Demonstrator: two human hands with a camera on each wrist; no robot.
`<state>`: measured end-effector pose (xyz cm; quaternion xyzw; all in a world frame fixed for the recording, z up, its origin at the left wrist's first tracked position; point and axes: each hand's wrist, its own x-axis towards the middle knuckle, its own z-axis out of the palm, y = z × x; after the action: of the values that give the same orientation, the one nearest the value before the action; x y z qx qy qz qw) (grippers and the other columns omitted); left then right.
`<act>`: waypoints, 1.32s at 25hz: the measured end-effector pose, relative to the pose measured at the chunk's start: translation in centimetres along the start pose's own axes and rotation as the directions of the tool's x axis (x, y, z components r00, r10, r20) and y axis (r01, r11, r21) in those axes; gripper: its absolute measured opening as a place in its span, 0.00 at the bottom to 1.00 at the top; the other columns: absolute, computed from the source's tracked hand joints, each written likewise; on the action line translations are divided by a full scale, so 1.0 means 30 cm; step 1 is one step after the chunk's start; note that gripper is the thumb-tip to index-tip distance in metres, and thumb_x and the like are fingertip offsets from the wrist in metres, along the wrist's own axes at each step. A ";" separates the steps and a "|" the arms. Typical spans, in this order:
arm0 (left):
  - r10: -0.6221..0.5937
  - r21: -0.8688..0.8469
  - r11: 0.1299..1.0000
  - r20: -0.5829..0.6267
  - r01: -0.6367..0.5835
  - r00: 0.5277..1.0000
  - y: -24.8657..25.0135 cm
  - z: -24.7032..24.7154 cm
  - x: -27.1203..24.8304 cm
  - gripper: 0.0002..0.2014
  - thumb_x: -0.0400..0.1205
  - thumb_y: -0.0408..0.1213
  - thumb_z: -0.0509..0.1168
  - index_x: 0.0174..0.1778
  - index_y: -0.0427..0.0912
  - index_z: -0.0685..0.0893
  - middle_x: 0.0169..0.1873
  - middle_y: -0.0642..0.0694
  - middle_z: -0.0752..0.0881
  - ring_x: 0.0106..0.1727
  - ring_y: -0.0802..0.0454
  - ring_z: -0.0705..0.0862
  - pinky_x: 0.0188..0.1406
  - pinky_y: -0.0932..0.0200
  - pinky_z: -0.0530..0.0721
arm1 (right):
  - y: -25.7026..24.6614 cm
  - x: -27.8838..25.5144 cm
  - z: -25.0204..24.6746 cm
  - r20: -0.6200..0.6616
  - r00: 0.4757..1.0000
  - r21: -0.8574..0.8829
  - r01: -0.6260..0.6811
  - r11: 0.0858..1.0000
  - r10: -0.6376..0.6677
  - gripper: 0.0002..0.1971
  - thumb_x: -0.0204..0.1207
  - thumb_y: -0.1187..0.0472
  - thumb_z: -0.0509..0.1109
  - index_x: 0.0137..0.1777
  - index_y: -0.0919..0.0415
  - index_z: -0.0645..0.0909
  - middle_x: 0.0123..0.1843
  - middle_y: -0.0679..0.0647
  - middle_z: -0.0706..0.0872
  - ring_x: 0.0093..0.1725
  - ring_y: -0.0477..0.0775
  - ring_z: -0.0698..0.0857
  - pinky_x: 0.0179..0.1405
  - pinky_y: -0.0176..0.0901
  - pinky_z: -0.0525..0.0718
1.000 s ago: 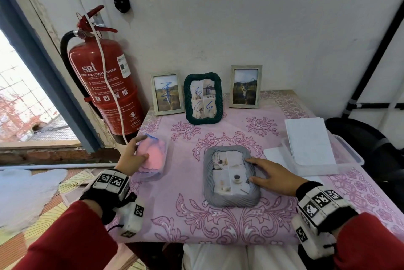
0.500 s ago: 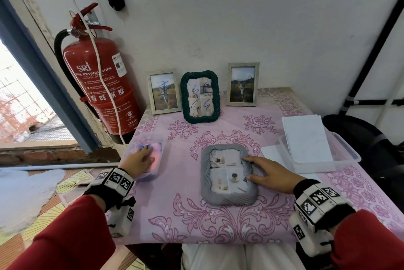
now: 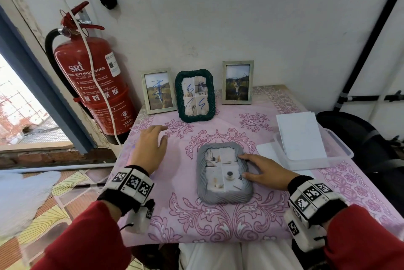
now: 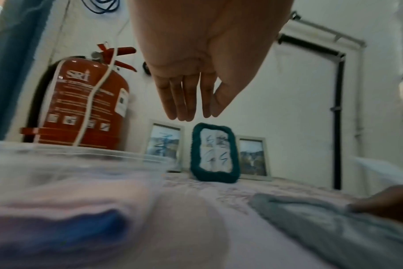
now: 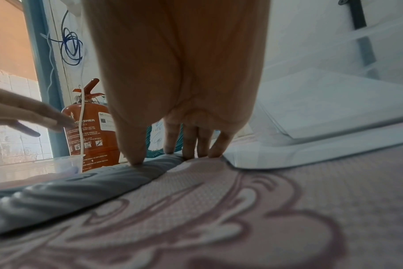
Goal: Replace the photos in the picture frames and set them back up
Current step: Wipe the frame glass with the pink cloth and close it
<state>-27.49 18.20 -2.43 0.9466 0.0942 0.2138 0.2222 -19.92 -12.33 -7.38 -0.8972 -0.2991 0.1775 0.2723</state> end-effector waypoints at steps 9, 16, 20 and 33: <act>-0.331 -0.022 0.929 0.391 0.368 0.859 0.193 0.272 -0.058 0.23 0.80 0.42 0.66 0.67 0.33 0.74 0.65 0.34 0.76 0.65 0.38 0.77 0.68 0.53 0.74 | 0.001 0.003 0.004 -0.001 1.000 -0.008 -0.003 1.000 0.003 0.31 0.78 0.52 0.67 0.79 0.54 0.62 0.78 0.51 0.70 0.77 0.51 0.69 0.77 0.48 0.67; -0.431 -0.189 0.833 0.367 0.520 0.824 0.187 0.266 -0.030 0.17 0.71 0.44 0.76 0.45 0.32 0.85 0.38 0.40 0.85 0.48 0.42 0.85 0.43 0.57 0.79 | -0.004 -0.003 0.003 0.006 1.000 0.041 -0.019 0.999 0.019 0.32 0.78 0.54 0.67 0.80 0.54 0.60 0.80 0.51 0.68 0.78 0.51 0.67 0.77 0.52 0.65; -0.349 -0.478 0.697 0.424 0.534 0.836 0.219 0.235 -0.007 0.21 0.74 0.39 0.74 0.56 0.37 0.73 0.48 0.35 0.84 0.48 0.41 0.84 0.47 0.49 0.84 | -0.003 -0.016 0.008 -0.035 0.999 0.219 0.002 0.976 0.006 0.39 0.77 0.58 0.69 0.83 0.54 0.50 0.80 0.52 0.66 0.79 0.50 0.66 0.80 0.43 0.62; -0.125 -0.830 0.366 0.405 0.421 0.906 0.390 0.160 0.033 0.08 0.79 0.34 0.67 0.51 0.46 0.77 0.32 0.48 0.91 0.31 0.56 0.88 0.24 0.67 0.82 | -0.052 -0.154 -0.160 -0.460 0.873 0.747 0.284 0.601 0.159 0.30 0.73 0.59 0.74 0.71 0.37 0.68 0.49 0.59 0.83 0.44 0.52 0.86 0.44 0.36 0.87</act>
<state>-23.50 6.32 -0.56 0.6655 0.0900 0.0574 0.7388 -21.79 -16.03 -1.94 -0.6830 -0.1428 0.0525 0.7144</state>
